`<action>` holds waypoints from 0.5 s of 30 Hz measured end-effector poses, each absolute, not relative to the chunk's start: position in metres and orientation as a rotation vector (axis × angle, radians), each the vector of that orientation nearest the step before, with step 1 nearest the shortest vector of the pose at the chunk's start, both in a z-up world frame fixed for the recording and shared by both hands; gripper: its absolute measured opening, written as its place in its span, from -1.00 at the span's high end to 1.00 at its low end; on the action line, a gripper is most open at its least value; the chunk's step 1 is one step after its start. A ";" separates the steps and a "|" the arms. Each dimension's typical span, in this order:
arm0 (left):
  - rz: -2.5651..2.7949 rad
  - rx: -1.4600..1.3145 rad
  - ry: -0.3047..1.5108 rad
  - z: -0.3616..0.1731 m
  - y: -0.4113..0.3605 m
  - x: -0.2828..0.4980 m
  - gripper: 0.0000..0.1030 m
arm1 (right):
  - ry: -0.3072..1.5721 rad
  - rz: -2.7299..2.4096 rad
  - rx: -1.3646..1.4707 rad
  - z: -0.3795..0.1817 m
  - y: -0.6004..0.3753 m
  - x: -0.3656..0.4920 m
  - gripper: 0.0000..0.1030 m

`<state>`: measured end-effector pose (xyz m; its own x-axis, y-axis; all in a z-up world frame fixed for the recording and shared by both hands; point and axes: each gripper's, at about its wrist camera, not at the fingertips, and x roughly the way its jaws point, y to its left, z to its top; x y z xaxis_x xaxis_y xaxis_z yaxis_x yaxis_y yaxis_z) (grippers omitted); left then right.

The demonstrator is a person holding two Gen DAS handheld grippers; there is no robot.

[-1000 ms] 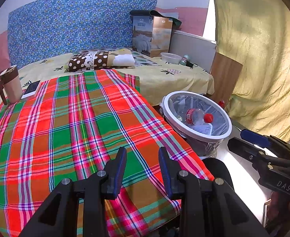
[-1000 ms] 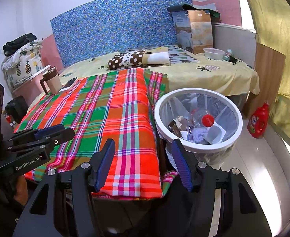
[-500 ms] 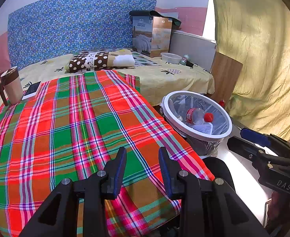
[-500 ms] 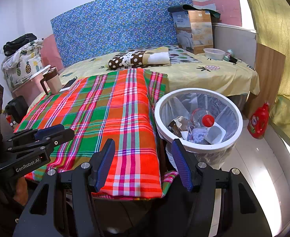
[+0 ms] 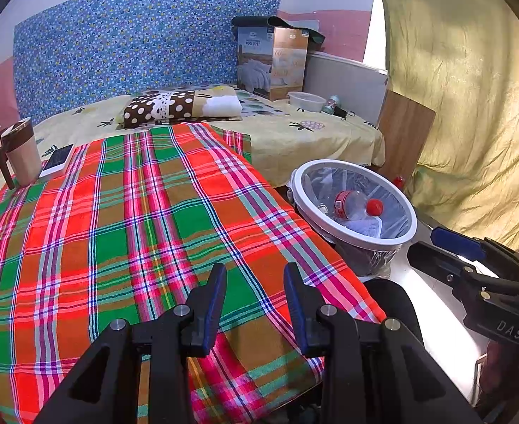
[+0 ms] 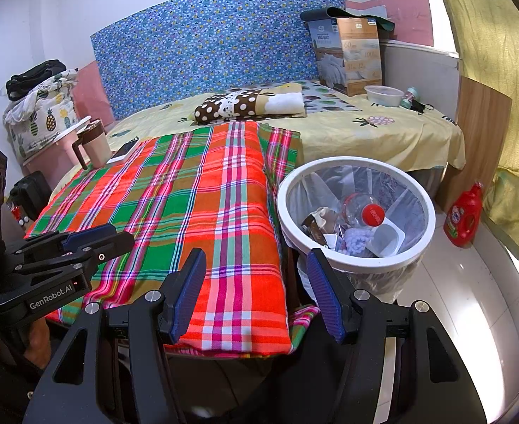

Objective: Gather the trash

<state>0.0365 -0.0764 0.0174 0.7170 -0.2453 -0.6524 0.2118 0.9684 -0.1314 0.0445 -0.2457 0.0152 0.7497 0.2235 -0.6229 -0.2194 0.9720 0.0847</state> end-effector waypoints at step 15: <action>-0.250 -0.040 0.742 0.013 -0.078 0.039 0.36 | 0.684 0.243 0.007 0.015 -0.245 0.044 -0.18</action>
<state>0.0385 -0.0783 0.0125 0.7090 -0.2394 -0.6633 0.2109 0.9696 -0.1244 0.0440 -0.2453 0.0151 0.7478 0.2244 -0.6248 -0.2200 0.9717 0.0857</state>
